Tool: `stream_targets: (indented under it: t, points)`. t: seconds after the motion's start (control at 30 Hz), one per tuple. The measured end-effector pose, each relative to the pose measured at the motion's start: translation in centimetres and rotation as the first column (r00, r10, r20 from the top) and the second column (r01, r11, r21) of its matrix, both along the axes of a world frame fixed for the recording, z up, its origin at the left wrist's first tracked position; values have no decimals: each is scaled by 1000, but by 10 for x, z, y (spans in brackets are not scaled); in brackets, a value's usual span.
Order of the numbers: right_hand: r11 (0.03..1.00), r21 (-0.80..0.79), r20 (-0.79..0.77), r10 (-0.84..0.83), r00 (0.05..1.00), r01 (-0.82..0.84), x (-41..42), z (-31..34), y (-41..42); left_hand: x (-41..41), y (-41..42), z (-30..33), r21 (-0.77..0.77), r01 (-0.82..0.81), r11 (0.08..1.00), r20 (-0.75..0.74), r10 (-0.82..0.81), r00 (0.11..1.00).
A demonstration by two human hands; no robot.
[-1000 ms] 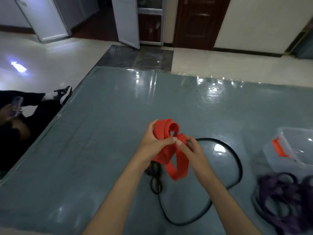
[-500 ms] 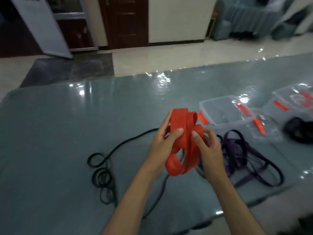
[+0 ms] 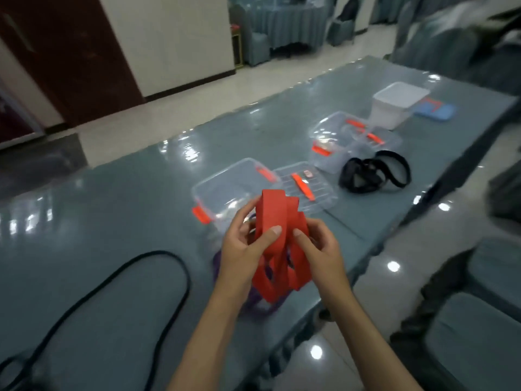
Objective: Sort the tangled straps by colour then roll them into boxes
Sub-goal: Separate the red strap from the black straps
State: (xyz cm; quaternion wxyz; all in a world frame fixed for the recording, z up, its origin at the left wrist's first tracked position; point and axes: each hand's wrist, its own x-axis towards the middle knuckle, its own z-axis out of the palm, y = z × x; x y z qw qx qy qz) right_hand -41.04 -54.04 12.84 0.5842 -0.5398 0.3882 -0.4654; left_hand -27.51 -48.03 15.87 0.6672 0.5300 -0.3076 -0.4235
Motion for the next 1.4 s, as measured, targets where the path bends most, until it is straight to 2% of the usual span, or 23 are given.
stream_targets:
  t: [0.23, 0.5, 0.87, 1.03, 1.23, 1.4]
  points:
    - [990, -40, 28, -131, 991, 132, -95, 17, -86, -86, -101, 11, -54, 128, 990, 8, -128, 992]
    - [952, -7, -5, -306, 952, 306, -173, 2, -196, -169, -230, -9, -63, 226, 972, -77, -231, 970]
    - [905, 33, -64, -421, 905, 424, -264, -2, -372, -247, -434, -20, -15, 327, 945, -143, -326, 935]
    - [901, 30, -45, -431, 901, 432, -313, -3, -456, -294, -518, -24, 1, 350, 937, -163, -346, 924]
    - [920, 15, -66, -391, 918, 392, -385, -14, -572, -366, -627, -29, 14, 304, 953, -175, -297, 939]
    - [938, -66, -133, -346, 929, 340, -444, -10, -667, -422, -719, -25, 42, 262, 964, -165, -252, 954]
